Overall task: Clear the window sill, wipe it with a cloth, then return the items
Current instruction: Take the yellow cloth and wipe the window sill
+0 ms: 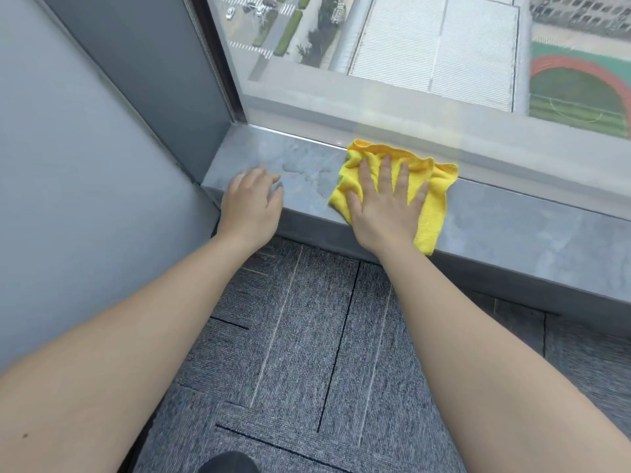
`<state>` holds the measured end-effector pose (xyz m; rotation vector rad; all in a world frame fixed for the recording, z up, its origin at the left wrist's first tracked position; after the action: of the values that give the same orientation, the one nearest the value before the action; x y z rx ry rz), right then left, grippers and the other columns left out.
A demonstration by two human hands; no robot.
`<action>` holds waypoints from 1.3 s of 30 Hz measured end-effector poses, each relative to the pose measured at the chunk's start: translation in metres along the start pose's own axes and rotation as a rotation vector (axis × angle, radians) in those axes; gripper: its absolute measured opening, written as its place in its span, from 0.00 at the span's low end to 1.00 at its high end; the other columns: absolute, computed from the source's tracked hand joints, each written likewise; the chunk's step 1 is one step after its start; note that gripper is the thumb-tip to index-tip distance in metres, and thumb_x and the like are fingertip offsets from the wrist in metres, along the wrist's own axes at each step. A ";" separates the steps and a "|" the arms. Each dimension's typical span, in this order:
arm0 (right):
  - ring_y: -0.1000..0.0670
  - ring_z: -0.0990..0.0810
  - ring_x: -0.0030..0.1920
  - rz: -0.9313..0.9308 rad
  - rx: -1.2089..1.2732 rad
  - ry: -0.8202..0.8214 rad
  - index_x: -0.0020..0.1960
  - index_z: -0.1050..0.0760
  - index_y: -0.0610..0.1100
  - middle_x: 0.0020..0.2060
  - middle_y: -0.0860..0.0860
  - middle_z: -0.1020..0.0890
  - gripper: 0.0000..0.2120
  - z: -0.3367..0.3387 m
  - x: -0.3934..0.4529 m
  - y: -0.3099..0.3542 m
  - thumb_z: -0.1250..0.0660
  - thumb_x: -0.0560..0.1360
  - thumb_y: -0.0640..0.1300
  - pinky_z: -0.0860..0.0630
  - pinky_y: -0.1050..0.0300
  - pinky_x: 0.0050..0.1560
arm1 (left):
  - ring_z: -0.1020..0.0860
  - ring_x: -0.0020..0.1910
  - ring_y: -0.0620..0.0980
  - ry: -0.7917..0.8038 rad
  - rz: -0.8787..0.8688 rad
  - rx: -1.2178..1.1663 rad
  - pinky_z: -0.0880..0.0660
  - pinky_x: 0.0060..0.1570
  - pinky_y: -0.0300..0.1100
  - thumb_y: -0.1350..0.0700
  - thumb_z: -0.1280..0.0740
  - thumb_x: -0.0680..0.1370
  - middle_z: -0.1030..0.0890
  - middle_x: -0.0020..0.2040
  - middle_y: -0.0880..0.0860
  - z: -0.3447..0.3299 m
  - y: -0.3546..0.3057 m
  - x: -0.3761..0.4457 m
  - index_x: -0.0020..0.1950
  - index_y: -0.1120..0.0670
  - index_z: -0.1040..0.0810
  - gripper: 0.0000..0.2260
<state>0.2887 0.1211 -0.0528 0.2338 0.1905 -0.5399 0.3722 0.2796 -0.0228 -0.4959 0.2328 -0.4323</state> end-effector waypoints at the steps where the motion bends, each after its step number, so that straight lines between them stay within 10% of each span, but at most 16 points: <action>1: 0.44 0.61 0.77 0.085 -0.019 -0.005 0.75 0.55 0.55 0.77 0.50 0.56 0.26 0.001 -0.002 0.006 0.56 0.79 0.56 0.65 0.39 0.72 | 0.39 0.71 0.58 -0.006 0.007 0.011 0.49 0.71 0.46 0.55 0.46 0.78 0.34 0.71 0.61 0.000 0.005 0.001 0.63 0.60 0.30 0.17; 5: 0.49 0.56 0.77 0.310 -0.024 0.012 0.75 0.49 0.55 0.77 0.53 0.51 0.23 0.004 -0.022 0.004 0.53 0.80 0.52 0.64 0.49 0.74 | 0.46 0.74 0.59 0.009 0.037 -0.005 0.51 0.74 0.50 0.55 0.46 0.79 0.40 0.74 0.60 -0.007 0.017 -0.001 0.65 0.56 0.30 0.16; 19: 0.34 0.66 0.74 -0.229 0.070 0.054 0.75 0.63 0.55 0.76 0.43 0.62 0.35 -0.006 0.011 0.016 0.56 0.74 0.68 0.66 0.26 0.66 | 0.43 0.74 0.57 0.033 0.020 -0.011 0.50 0.73 0.47 0.56 0.47 0.79 0.37 0.73 0.59 -0.002 0.040 0.009 0.67 0.57 0.33 0.17; 30: 0.46 0.51 0.77 0.373 -0.035 -0.040 0.74 0.45 0.51 0.77 0.49 0.47 0.26 -0.005 -0.007 0.062 0.57 0.78 0.56 0.59 0.51 0.75 | 0.40 0.73 0.54 0.045 0.010 -0.116 0.52 0.71 0.39 0.55 0.48 0.78 0.35 0.72 0.61 0.009 0.036 0.000 0.67 0.62 0.34 0.19; 39: 0.38 0.64 0.75 -0.089 0.026 0.029 0.76 0.60 0.51 0.77 0.45 0.59 0.34 -0.009 0.014 0.051 0.53 0.76 0.64 0.65 0.34 0.71 | 0.42 0.73 0.57 -0.017 0.080 -0.030 0.51 0.73 0.44 0.58 0.46 0.78 0.37 0.73 0.62 0.017 0.060 -0.003 0.68 0.63 0.37 0.19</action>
<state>0.3261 0.1598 -0.0564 0.2592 0.2225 -0.6281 0.3953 0.3360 -0.0381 -0.5175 0.2418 -0.3472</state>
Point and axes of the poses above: each hand's wrist, its own x-axis towards the middle knuckle, its own z-axis out of the back of the hand, y = z × x, the point moved 10 cm from there along x, towards the middle knuckle
